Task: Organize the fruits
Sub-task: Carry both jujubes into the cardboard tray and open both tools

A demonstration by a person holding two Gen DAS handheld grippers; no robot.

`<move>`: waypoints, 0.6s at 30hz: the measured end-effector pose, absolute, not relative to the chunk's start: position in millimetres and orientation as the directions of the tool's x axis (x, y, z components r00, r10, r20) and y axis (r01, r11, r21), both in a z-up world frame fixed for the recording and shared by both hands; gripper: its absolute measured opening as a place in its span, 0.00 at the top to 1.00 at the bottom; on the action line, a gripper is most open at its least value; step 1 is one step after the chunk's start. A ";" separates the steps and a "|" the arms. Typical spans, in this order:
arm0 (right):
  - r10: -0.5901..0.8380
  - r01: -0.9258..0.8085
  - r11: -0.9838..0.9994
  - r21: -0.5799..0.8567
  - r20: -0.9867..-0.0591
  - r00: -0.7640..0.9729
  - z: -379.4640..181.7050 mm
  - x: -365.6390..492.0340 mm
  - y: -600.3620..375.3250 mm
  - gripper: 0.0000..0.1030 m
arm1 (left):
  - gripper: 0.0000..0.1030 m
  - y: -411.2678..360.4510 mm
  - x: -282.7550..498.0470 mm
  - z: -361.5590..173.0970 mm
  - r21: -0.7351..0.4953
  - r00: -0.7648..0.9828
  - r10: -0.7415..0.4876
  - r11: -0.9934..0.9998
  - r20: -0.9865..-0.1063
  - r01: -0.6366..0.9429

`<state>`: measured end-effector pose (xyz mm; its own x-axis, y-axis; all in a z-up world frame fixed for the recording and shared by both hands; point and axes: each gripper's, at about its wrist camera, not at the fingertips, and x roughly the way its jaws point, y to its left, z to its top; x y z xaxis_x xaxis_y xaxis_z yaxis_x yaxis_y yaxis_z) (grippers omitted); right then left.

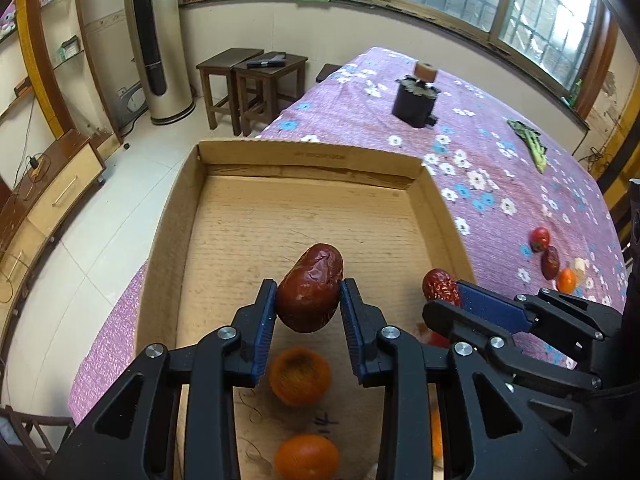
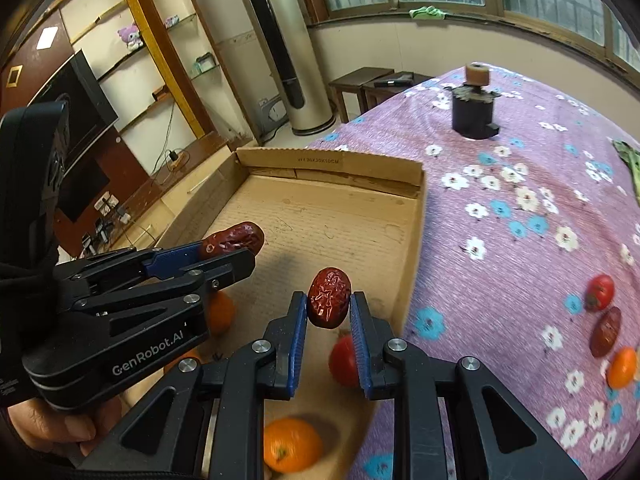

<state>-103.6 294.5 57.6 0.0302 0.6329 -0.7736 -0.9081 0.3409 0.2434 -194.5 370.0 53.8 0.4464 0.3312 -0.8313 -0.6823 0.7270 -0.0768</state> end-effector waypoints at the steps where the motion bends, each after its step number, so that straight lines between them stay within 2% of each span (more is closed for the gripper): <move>1: 0.623 -0.911 0.337 0.238 -0.781 0.027 54.7 -103.6 300.0 0.79 | 0.71 372.7 -193.0 51.3 -0.075 0.438 0.329 0.724 -0.837 -0.686; 8: 0.588 -0.916 0.331 0.227 -0.809 0.012 42.1 -103.1 315.4 0.78 | 0.71 379.4 -188.9 40.3 -0.060 0.405 0.324 0.713 -0.855 -0.698; 15: 0.579 -0.915 0.341 0.214 -0.815 0.025 37.0 -102.9 317.0 0.73 | 0.71 380.3 -186.2 35.9 -0.039 0.375 0.325 0.709 -0.868 -0.704; 16: 0.580 -0.916 0.341 0.211 -0.814 0.028 37.3 -103.0 316.4 0.73 | 0.70 380.2 -186.4 36.5 -0.037 0.373 0.327 0.706 -0.868 -0.707; 18: 0.584 -0.917 0.338 0.212 -0.811 0.027 39.1 -104.0 314.1 0.73 | 0.61 379.8 -187.9 38.8 -0.033 0.370 0.337 0.699 -0.866 -0.714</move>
<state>-104.0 314.1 39.1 0.0274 0.5843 -0.8111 -0.9169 0.3379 0.2124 -187.9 379.8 38.8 0.3700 0.3366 -0.8659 -0.7143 0.6991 -0.0334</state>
